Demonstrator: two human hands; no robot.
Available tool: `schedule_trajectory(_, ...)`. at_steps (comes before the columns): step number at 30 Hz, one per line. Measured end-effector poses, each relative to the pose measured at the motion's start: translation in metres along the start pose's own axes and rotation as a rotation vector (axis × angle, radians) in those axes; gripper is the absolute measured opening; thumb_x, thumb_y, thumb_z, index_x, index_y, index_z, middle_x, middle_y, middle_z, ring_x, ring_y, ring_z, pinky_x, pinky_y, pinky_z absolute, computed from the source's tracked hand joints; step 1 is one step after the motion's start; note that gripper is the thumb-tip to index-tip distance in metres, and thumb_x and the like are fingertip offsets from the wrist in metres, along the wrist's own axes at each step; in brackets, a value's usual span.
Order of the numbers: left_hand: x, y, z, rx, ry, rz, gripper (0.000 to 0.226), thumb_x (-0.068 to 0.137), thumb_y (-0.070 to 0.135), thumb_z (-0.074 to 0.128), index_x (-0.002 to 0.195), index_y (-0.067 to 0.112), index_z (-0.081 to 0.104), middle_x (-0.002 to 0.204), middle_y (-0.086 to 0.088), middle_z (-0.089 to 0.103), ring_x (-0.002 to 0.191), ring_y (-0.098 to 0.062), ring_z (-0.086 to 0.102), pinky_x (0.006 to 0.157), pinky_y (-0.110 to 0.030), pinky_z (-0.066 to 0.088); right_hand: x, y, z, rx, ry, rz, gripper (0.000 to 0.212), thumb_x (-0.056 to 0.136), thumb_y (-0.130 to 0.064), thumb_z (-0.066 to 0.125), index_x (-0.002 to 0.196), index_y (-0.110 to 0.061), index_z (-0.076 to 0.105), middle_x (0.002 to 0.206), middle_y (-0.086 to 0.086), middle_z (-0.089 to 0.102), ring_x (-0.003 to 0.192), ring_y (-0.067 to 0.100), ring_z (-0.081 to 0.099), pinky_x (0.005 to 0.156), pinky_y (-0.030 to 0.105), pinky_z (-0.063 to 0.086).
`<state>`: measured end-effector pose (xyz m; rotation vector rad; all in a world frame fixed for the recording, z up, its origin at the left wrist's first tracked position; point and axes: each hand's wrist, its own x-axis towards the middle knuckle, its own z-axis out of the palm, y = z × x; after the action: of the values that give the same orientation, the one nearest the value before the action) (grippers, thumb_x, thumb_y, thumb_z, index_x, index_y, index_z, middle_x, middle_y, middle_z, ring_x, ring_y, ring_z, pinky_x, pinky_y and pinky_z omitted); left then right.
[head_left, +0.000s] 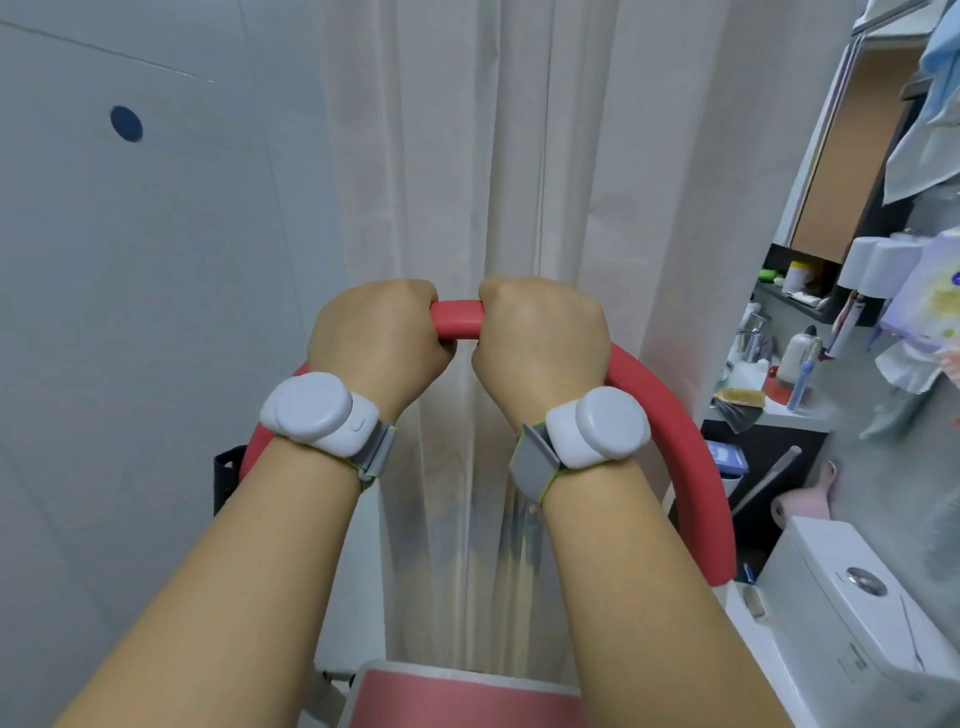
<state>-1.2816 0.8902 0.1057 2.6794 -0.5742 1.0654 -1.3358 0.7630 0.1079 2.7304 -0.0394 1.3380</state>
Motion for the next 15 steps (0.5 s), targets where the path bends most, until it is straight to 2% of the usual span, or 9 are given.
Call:
schedule_trajectory(2, -0.004, 0.002, -0.002, -0.018, 0.007, -0.002, 0.011, 0.075, 0.026, 0.057, 0.066, 0.021, 0.051, 0.054, 0.003, 0.048, 0.053, -0.023, 0.047, 0.046, -0.023, 0.023, -0.001, -0.001, 0.003, -0.018, 0.114, 0.024, 0.019, 0.058, -0.004, 0.054, 0.06, -0.02, 0.045, 0.048, -0.004, 0.024, 0.045, 0.021, 0.029, 0.049, 0.025, 0.018)
schedule_trajectory(5, 0.001, 0.0, -0.01, -0.016, -0.08, -0.032, 0.009, 0.075, 0.026, 0.055, 0.07, 0.019, 0.055, 0.056, 0.002, 0.052, 0.055, -0.025, 0.05, 0.047, -0.024, 0.026, 0.007, -0.004, 0.002, 0.024, 0.077, 0.055, 0.026, 0.05, -0.006, 0.055, 0.057, -0.02, 0.034, 0.048, -0.003, 0.025, 0.042, 0.02, 0.022, 0.049, 0.024, 0.017)
schedule_trajectory(6, 0.0, 0.001, -0.01, -0.022, -0.088, -0.015, 0.009, 0.075, 0.027, 0.055, 0.071, 0.019, 0.056, 0.057, 0.001, 0.053, 0.055, -0.026, 0.051, 0.049, -0.025, 0.029, 0.004, -0.003, 0.002, 0.021, 0.099, 0.049, 0.026, 0.05, -0.007, 0.055, 0.057, -0.02, 0.034, 0.049, -0.003, 0.025, 0.043, 0.021, 0.022, 0.049, 0.025, 0.017)
schedule_trajectory(9, 0.003, 0.001, -0.014, -0.026, -0.155, -0.017, 0.009, 0.074, 0.028, 0.056, 0.072, 0.019, 0.057, 0.059, 0.002, 0.056, 0.057, -0.025, 0.052, 0.052, -0.026, 0.033, 0.005, 0.001, 0.003, 0.079, 0.033, 0.036, 0.025, 0.054, -0.008, 0.056, 0.059, -0.019, 0.034, 0.049, -0.003, 0.027, 0.044, 0.021, 0.024, 0.05, 0.027, 0.017)
schedule_trajectory(15, 0.002, 0.004, -0.015, -0.019, -0.169, -0.027, 0.008, 0.07, 0.026, 0.056, 0.069, 0.019, 0.056, 0.057, 0.002, 0.055, 0.054, -0.023, 0.051, 0.051, -0.026, 0.032, 0.002, 0.005, 0.0, 0.095, 0.005, 0.037, 0.023, 0.063, -0.009, 0.057, 0.061, -0.018, 0.036, 0.051, -0.002, 0.03, 0.045, 0.02, 0.029, 0.051, 0.028, 0.023)
